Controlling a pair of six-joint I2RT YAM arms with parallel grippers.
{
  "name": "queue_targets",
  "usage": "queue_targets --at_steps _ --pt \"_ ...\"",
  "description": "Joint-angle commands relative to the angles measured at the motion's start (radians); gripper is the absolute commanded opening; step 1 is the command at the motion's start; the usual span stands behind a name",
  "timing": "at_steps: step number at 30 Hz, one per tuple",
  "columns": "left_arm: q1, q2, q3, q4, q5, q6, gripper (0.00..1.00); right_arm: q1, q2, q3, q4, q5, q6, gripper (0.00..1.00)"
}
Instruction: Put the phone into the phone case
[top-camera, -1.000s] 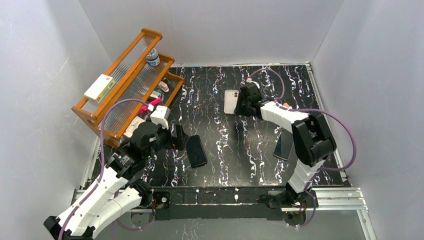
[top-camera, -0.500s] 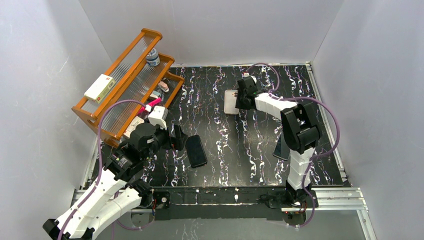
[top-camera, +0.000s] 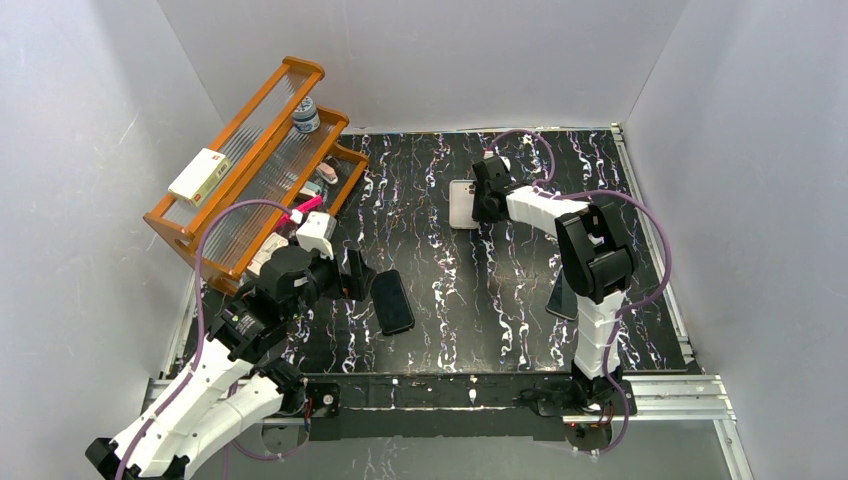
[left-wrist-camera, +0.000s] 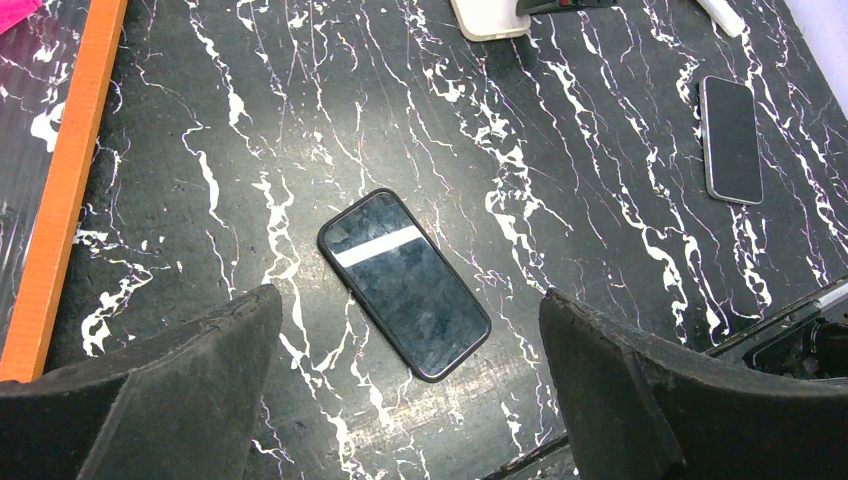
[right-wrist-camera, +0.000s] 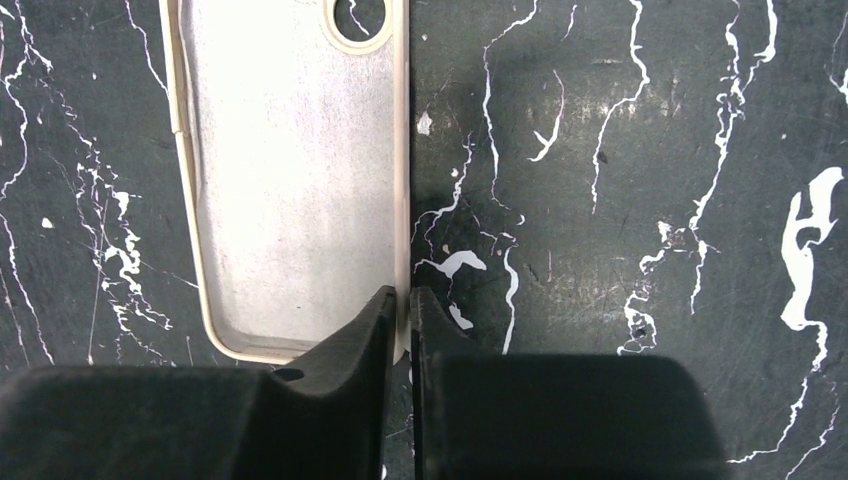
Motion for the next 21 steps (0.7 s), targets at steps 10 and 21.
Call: queue_targets --at_steps 10,21 --pt "0.002 -0.007 -0.005 0.003 -0.018 0.011 0.98 0.002 -0.114 -0.058 -0.048 -0.068 -0.03 0.01" --pt "0.003 0.001 -0.005 0.005 -0.015 0.009 0.98 0.064 -0.444 -0.334 -0.195 -0.111 0.082 0.01"
